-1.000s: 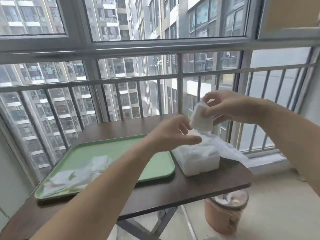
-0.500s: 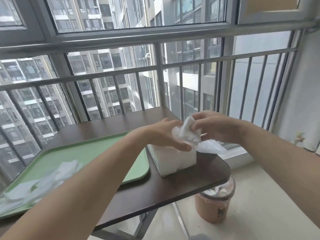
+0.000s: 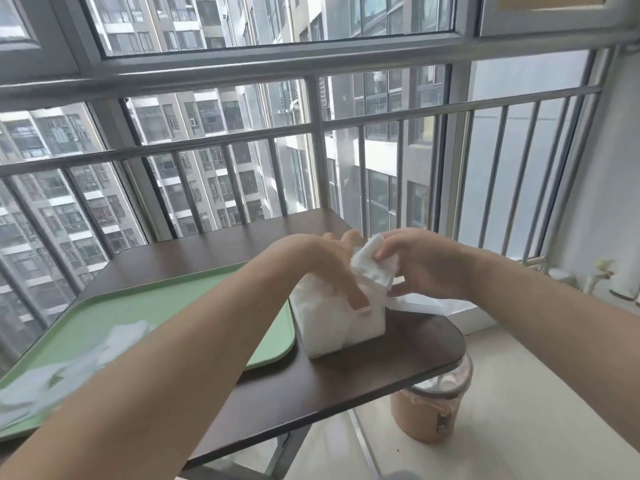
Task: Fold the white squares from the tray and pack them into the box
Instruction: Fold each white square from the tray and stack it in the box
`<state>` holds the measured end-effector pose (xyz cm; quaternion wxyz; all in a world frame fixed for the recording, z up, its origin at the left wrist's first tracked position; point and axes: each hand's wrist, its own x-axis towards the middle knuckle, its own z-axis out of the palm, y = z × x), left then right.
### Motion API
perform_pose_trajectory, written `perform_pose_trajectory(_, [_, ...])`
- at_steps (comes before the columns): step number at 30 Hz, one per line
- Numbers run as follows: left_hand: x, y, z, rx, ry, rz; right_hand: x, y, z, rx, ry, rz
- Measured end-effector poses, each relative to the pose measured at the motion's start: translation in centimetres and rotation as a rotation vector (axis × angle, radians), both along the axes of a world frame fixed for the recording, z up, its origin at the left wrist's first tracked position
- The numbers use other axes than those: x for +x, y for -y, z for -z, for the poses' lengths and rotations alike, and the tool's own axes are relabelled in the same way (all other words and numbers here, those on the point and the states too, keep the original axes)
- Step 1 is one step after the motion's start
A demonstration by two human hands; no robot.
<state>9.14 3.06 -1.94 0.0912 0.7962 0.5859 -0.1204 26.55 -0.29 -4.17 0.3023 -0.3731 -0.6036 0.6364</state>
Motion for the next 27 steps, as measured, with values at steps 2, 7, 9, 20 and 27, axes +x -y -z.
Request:
perform_pose_trajectory(2, [-0.1,-0.2,0.2,-0.014,0.021,-0.011,-0.3,0.1,-0.4,0.011,0.023,0.032])
perform_pose_trajectory(7, [-0.7,-0.6,0.5,0.107,0.051,0.038,-0.7,0.0,-0.9,0.370,0.204,0.158])
perform_pose_trajectory(9, [-1.2,-0.9,0.7,0.159,0.047,0.063,-0.7,0.4,-1.4,0.536,0.309,0.110])
perform_pose_trajectory(20, [-1.5,-0.4,0.4,0.253,0.061,0.122,-2.5,1.7,-3.1,0.851,0.878,-0.066])
perform_pose_trajectory(27, [-1.5,0.3,0.0,0.106,-0.037,0.213,-5.7,2.3,-4.4,0.900,1.317,-0.217])
